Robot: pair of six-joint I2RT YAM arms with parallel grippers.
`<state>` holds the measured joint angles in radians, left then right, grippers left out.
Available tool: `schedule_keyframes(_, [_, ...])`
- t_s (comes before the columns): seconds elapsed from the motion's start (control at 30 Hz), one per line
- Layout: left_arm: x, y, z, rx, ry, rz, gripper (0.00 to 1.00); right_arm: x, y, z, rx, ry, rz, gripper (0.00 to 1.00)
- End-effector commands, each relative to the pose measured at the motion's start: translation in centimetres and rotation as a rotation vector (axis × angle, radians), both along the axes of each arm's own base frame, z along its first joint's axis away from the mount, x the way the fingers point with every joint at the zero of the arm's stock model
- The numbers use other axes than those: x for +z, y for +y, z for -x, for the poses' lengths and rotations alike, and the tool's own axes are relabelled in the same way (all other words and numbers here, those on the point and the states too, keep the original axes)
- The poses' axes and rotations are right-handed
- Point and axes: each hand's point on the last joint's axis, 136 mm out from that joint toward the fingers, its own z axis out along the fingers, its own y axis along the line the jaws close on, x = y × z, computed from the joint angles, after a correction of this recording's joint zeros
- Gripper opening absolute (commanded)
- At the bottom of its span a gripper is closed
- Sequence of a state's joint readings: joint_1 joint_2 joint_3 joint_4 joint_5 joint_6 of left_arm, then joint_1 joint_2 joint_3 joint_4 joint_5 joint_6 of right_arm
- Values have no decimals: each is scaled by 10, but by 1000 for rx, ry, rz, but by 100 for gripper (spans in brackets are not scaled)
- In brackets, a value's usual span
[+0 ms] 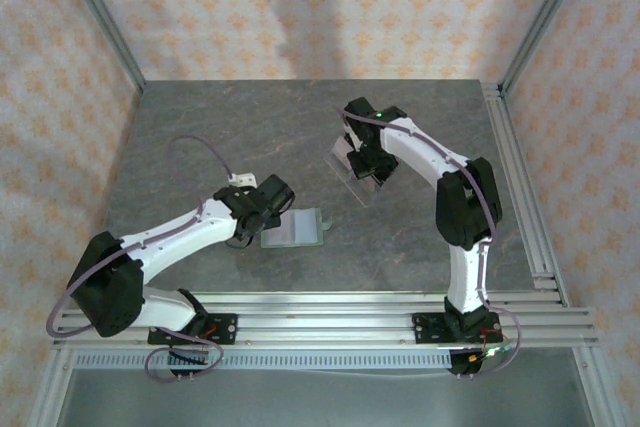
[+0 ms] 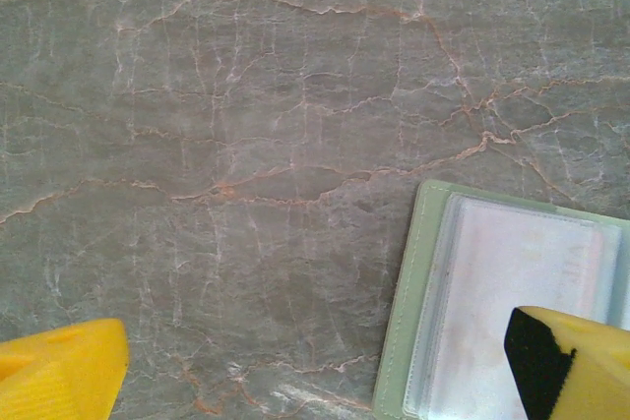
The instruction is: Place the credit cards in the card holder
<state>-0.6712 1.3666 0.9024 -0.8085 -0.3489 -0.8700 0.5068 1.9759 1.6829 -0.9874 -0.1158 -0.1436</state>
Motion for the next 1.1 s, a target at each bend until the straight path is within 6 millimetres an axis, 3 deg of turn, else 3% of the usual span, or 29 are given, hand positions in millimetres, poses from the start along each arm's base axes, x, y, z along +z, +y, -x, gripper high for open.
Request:
schedule_keyframes(0.0, [4,9,0,8,17,-54,100,44,0,2,1,-66,-45,0])
schedule_keyframes(0.2, [-3,9,1,-13,50,-76,100,75,7,12,-24,-98,-151,0])
schedule_keyframes(0.4, [-21,1,1,-69,113,-83,100,94,49,42,-63,-91,-472,0])
schedule_keyframes(0.53, [-33,-9,1,-98,144,-52,100,84,82,69,-103,-56,-678,0])
schedule_keyframes(0.63, [-38,-11,1,-107,146,-45,100,71,96,83,-143,-45,-764,0])
schedule_keyframes(1.07, [-56,-7,2,-107,166,-82,100,16,115,101,-291,35,-930,0])
